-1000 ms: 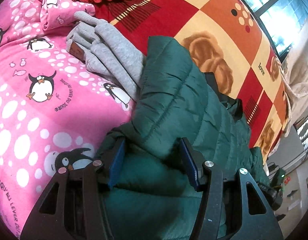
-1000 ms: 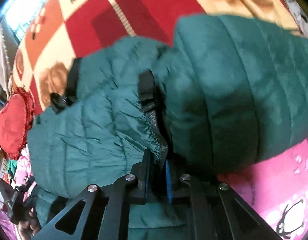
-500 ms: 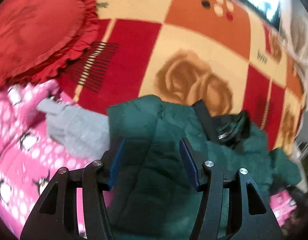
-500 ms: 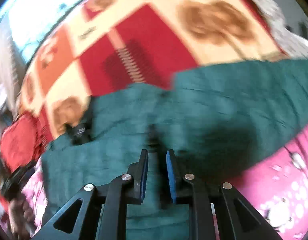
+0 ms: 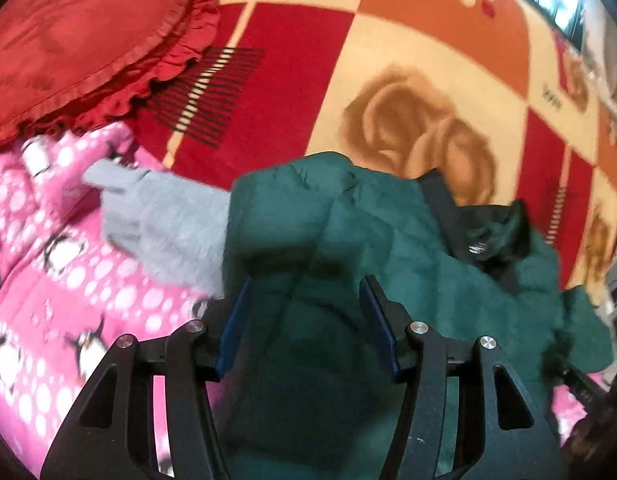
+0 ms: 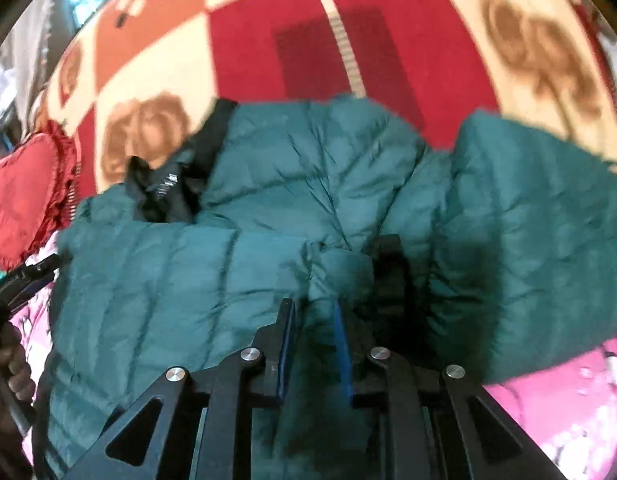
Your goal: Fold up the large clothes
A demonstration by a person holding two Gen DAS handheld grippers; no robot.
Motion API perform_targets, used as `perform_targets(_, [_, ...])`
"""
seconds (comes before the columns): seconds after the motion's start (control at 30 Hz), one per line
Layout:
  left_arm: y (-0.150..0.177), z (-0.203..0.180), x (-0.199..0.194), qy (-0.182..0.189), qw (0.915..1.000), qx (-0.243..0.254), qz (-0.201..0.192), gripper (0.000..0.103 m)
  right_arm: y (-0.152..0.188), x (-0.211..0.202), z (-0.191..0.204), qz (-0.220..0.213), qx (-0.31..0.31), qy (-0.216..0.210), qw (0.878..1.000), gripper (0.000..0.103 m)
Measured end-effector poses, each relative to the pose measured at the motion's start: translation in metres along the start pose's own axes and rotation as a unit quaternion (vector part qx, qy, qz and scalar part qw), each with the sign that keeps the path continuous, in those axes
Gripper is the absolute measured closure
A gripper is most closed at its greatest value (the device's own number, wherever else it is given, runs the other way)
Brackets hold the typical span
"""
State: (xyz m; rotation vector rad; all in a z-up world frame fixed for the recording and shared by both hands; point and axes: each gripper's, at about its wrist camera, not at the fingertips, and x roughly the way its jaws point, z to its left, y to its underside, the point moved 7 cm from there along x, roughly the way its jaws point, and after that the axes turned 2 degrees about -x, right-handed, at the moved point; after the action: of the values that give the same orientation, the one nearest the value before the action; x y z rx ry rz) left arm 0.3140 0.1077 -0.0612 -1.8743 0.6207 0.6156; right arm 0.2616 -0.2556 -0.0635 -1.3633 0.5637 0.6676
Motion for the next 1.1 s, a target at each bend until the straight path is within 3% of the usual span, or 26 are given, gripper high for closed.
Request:
perform_targets(0.07, [0.016,0.001,-0.015,0.008,0.9999,0.003,0.007,0.048,0.013,-0.012,0.008,0.005,-0.009,0.0,1.0,0.081])
perform_targets(0.1, [0.027,0.002,-0.018,0.005,0.9998,0.013,0.016,0.048,0.023,-0.011,0.009,0.02,-0.013,0.008,1.0,0.068])
perform_targets(0.13, [0.04,0.003,-0.018,-0.003,0.9992,0.026,0.032,0.048,0.028,-0.004,0.011,0.039,-0.014,0.015,0.999,0.059])
perform_targets(0.17, [0.051,0.002,-0.018,-0.01,0.9985,0.031,0.045,0.048,0.042,0.008,0.009,0.086,-0.015,0.031,0.996,0.052])
perform_targets(0.2, [0.063,0.003,-0.019,-0.015,0.9973,0.032,0.065,0.048,0.049,0.011,0.005,0.11,-0.007,0.049,0.993,0.052])
perform_targets(0.27, [0.078,0.001,-0.033,-0.01,0.9967,0.025,0.077,0.048,0.047,-0.013,0.0,0.083,0.011,0.05,0.995,0.053])
perform_targets(0.37, [0.101,-0.003,-0.065,-0.004,0.9968,0.046,0.064,0.048,0.047,-0.067,-0.005,0.027,0.008,0.046,0.999,0.05])
perform_targets(0.43, [0.115,-0.005,-0.074,-0.004,0.9961,0.058,0.065,0.048,0.06,-0.09,-0.012,0.028,-0.004,0.064,0.998,0.042])
perform_targets(0.5, [0.13,-0.008,-0.079,-0.002,0.9953,0.072,0.064,0.048,0.08,-0.107,-0.022,0.045,-0.018,0.095,0.994,0.042])
perform_targets(0.57, [0.143,-0.007,-0.073,-0.004,0.9933,0.107,0.045,0.048,0.098,-0.119,-0.027,0.055,-0.011,0.097,0.994,0.042])
perform_targets(0.63, [0.152,-0.002,-0.071,-0.002,0.9939,0.101,0.044,0.048,0.113,-0.131,-0.031,0.053,-0.012,0.097,0.994,0.042])
perform_targets(0.73, [0.15,-0.001,-0.069,-0.003,0.994,0.102,0.041,0.047,0.13,-0.132,-0.045,0.065,-0.021,0.131,0.989,0.042])
perform_targets(0.8, [0.151,-0.003,-0.067,-0.007,0.993,0.11,0.042,0.045,0.139,-0.135,-0.059,0.072,-0.005,0.126,0.989,0.042])
perform_targets(0.97, [0.151,-0.001,-0.066,0.001,0.9937,0.105,0.04,0.044,0.121,-0.15,-0.104,0.044,0.036,0.144,0.988,0.042])
perform_targets(1.03, [0.151,0.001,-0.067,0.009,0.9944,0.098,0.038,0.044,0.101,-0.161,-0.14,0.015,0.076,0.146,0.986,0.042])
perform_targets(1.1, [0.151,0.003,-0.067,0.021,0.9953,0.087,0.037,0.044,0.08,-0.176,-0.197,-0.027,0.152,0.15,0.977,0.042])
